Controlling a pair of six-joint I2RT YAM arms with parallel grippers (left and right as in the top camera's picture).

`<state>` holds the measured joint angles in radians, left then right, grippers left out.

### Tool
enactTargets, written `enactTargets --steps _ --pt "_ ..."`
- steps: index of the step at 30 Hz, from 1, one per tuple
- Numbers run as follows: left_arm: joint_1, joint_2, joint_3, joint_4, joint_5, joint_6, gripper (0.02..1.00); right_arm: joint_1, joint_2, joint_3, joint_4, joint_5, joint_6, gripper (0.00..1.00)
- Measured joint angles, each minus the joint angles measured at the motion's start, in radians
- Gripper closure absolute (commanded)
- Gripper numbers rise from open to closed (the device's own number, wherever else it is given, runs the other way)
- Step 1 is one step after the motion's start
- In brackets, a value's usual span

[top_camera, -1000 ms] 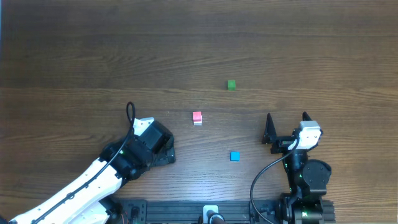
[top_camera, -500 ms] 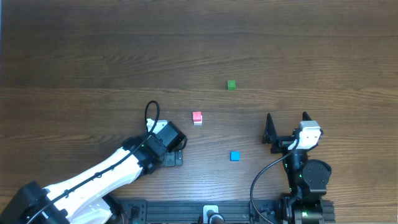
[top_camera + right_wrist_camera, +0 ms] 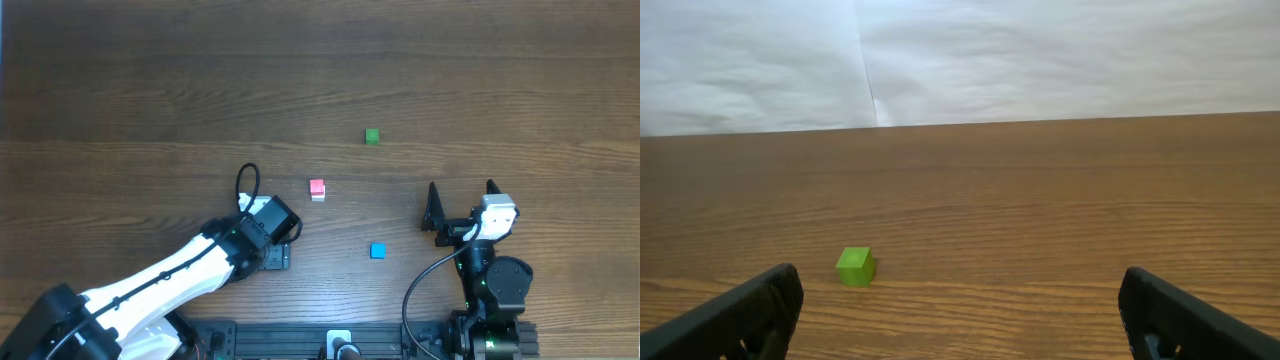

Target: Stack Cubes

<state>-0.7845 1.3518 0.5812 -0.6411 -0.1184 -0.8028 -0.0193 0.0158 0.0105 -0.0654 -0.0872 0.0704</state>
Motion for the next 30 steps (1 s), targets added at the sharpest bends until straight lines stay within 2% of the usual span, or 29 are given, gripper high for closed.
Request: enactTargets --steps 21,30 --pt "0.0 0.013 0.0 0.003 0.008 0.003 0.783 0.0 0.0 0.0 0.0 0.0 0.0 0.009" --pt "0.0 0.013 0.0 0.003 0.007 0.002 0.886 0.0 0.0 0.0 0.0 0.0 0.0 0.007"
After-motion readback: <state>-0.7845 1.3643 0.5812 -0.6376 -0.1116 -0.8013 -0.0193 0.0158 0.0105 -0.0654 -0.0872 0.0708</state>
